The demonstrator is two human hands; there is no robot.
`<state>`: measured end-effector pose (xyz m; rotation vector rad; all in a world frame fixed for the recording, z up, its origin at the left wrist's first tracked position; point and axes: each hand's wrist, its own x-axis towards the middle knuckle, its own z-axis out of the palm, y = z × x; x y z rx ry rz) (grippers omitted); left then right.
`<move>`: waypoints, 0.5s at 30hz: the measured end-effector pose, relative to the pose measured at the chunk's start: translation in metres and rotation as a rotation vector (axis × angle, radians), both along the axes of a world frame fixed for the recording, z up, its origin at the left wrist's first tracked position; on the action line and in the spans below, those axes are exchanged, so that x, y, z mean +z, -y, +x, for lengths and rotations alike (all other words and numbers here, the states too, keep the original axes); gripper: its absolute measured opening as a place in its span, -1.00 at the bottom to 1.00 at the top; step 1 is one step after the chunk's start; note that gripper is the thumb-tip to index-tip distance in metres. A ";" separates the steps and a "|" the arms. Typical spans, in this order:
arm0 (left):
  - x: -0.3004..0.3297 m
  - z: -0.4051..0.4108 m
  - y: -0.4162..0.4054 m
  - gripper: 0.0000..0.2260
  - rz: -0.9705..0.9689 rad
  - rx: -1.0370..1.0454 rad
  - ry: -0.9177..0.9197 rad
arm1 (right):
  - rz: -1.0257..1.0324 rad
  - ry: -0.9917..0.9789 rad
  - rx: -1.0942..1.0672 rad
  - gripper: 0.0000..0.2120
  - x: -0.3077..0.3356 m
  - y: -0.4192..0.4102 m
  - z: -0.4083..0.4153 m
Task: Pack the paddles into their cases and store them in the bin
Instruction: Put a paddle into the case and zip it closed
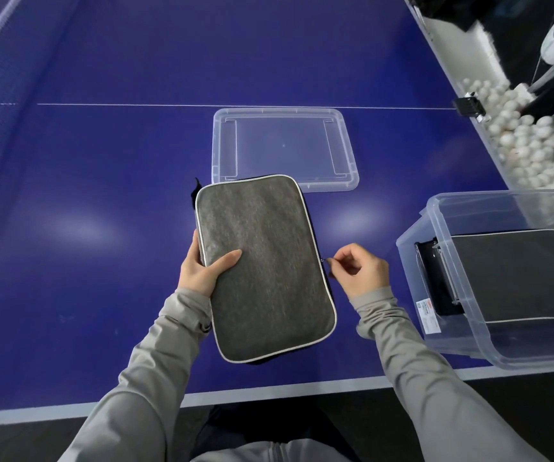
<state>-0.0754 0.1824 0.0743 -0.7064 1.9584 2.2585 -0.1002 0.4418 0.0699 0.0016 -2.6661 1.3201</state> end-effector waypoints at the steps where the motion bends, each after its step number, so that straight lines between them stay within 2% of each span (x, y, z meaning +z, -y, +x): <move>1: 0.001 0.001 0.001 -0.47 -0.003 -0.026 -0.010 | -0.016 0.002 0.004 -0.88 0.001 0.000 -0.002; 15: 0.015 -0.005 0.023 -0.33 -0.074 -0.275 -0.081 | -0.134 0.006 0.040 -0.80 0.018 0.015 -0.028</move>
